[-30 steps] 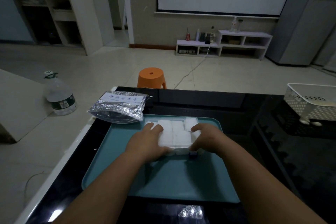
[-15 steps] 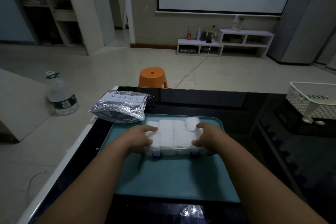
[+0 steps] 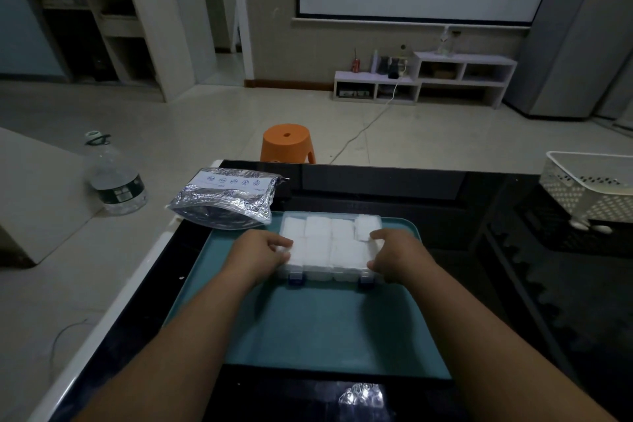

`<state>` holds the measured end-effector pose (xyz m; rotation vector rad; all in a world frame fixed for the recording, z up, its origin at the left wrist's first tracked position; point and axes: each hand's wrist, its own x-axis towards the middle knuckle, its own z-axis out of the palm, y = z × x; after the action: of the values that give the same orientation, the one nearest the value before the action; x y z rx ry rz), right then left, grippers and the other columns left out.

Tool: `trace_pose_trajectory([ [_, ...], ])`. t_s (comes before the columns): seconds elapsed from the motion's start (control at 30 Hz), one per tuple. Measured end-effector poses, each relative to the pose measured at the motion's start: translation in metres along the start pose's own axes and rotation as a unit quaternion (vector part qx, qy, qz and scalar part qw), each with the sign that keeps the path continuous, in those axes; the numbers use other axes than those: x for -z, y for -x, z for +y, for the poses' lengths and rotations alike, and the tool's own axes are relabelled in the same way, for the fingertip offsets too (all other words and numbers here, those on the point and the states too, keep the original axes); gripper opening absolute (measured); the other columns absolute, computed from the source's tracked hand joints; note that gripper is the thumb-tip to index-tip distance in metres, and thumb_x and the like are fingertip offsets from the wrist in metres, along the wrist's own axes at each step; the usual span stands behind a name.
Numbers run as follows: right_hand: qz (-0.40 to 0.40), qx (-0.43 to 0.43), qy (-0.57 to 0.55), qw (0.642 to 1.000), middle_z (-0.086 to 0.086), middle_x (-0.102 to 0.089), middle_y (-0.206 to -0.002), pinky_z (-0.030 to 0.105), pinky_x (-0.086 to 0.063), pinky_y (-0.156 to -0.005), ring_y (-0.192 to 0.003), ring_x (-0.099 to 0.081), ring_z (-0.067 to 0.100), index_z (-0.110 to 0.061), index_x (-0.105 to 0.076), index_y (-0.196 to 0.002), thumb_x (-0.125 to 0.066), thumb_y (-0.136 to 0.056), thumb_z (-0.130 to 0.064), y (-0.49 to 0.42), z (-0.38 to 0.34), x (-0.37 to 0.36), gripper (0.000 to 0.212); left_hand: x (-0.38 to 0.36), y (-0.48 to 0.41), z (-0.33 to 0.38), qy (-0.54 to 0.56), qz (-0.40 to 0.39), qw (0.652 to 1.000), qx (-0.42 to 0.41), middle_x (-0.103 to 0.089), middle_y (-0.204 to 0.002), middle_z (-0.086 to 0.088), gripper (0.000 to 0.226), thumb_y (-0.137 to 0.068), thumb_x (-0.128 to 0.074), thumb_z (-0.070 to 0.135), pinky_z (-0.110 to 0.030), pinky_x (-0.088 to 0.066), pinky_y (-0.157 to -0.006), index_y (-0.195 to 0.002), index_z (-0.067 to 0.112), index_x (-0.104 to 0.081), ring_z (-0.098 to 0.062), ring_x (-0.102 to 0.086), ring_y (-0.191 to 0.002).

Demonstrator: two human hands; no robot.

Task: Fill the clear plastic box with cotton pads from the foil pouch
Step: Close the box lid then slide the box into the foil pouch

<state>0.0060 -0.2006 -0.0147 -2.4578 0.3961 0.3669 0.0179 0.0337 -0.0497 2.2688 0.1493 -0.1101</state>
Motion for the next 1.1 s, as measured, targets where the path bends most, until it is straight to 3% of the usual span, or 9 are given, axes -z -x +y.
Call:
trace_pose_trajectory([
  [0.1, 0.0, 0.007, 0.018, 1.0, 0.008, -0.057, -0.13, 0.037, -0.054, -0.094, -0.103, -0.064, 0.025, -0.028, -0.051, -0.14, -0.065, -0.087, -0.014, -0.001, 0.0, -0.001, 0.057, -0.004, 0.004, 0.006, -0.081, 0.024, 0.996, -0.032, -0.07, -0.112, -0.004, 0.022, -0.082, -0.071, 0.024, -0.025, -0.047, -0.084, -0.104, 0.026, -0.074, -0.021, -0.065, -0.098],
  [0.2, -0.025, 0.016, 0.019, 0.999, 0.008, -0.056, -0.126, 0.034, -0.055, -0.089, -0.097, -0.063, 0.022, -0.026, -0.045, -0.144, -0.063, -0.082, -0.011, 0.002, 0.0, 0.001, 0.066, -0.007, 0.011, 0.013, -0.165, 0.013, 0.983, -0.074, -0.062, -0.115, 0.001, 0.045, -0.07, -0.076, 0.05, -0.028, -0.046, -0.084, -0.106, 0.025, -0.064, -0.02, -0.059, -0.104],
  [0.33, -0.036, 0.041, 0.107, 0.993, 0.012, -0.04, -0.14, 0.038, -0.05, -0.096, -0.117, -0.052, 0.03, -0.027, -0.03, -0.148, -0.078, -0.072, -0.027, 0.01, 0.002, -0.005, 0.09, -0.016, 0.018, 0.014, -0.267, -0.003, 0.959, -0.098, -0.045, -0.12, 0.002, 0.07, -0.058, -0.077, 0.064, -0.034, -0.045, -0.083, -0.106, 0.025, -0.045, -0.024, -0.056, -0.104],
  [0.47, -0.005, 0.033, 0.152, 0.988, 0.012, -0.026, -0.14, 0.046, -0.045, -0.097, -0.123, -0.041, 0.038, -0.03, -0.023, -0.141, -0.08, -0.073, -0.04, 0.012, 0.002, -0.026, 0.09, -0.025, 0.017, 0.012, -0.297, 0.024, 0.949, -0.101, -0.042, -0.122, -0.002, 0.068, -0.064, -0.074, 0.055, -0.036, -0.048, -0.081, -0.113, 0.022, -0.04, -0.029, -0.057, -0.103],
  [0.57, 0.053, 0.033, 0.15, 0.987, 0.013, -0.016, -0.148, 0.044, -0.044, -0.092, -0.122, -0.035, 0.039, -0.03, -0.023, -0.139, -0.061, -0.087, -0.021, 0.012, 0.002, -0.042, 0.065, -0.033, 0.021, 0.013, -0.308, 0.04, 0.945, -0.098, -0.04, -0.125, -0.006, 0.061, -0.071, -0.069, 0.043, -0.037, -0.047, -0.078, -0.118, 0.02, -0.037, -0.031, -0.056, -0.103],
  [0.67, 0.071, 0.037, 0.139, 0.987, 0.012, -0.007, -0.154, 0.041, -0.044, -0.09, -0.123, -0.032, 0.038, -0.03, -0.022, -0.14, -0.054, -0.089, -0.014, 0.012, 0.001, -0.049, 0.062, -0.04, 0.024, 0.015, -0.317, 0.047, 0.944, -0.077, -0.035, -0.134, -0.009, 0.064, -0.073, -0.066, 0.037, -0.036, -0.044, -0.074, -0.126, 0.018, -0.034, -0.033, -0.054, -0.104],
  [0.83, 0.067, 0.041, 0.138, 0.987, 0.011, -0.01, -0.151, 0.041, -0.045, -0.091, -0.121, -0.032, 0.038, -0.031, -0.02, -0.141, -0.064, -0.082, -0.027, 0.014, 0.002, -0.051, 0.074, -0.041, 0.023, 0.015, -0.303, 0.038, 0.95, -0.061, -0.032, -0.137, -0.011, 0.067, -0.071, -0.063, 0.041, -0.036, -0.044, -0.08, -0.126, 0.018, -0.032, -0.034, -0.05, -0.109],
  [1.0, 0.022, 0.036, 0.154, 0.987, 0.018, -0.002, -0.156, 0.046, -0.041, -0.099, -0.13, -0.025, 0.044, -0.025, -0.019, -0.143, -0.058, -0.078, -0.022, 0.016, -0.003, -0.043, 0.076, -0.026, 0.02, 0.02, -0.294, -0.011, 0.954, -0.065, -0.041, -0.119, -0.007, 0.055, -0.071, -0.06, 0.045, -0.036, -0.044, -0.078, -0.114, 0.018, -0.039, -0.033, -0.054, -0.104],
  [1.1, -0.007, 0.047, 0.166, 0.985, 0.019, -0.013, -0.152, 0.046, -0.042, -0.097, -0.127, -0.034, 0.044, -0.021, -0.025, -0.142, -0.06, -0.081, -0.033, 0.014, -0.004, -0.032, 0.072, -0.013, 0.014, 0.021, -0.266, -0.033, 0.961, -0.074, -0.05, -0.117, -0.004, 0.047, -0.074, -0.065, 0.046, -0.035, -0.047, -0.085, -0.109, 0.019, -0.048, -0.027, -0.055, -0.106],
])
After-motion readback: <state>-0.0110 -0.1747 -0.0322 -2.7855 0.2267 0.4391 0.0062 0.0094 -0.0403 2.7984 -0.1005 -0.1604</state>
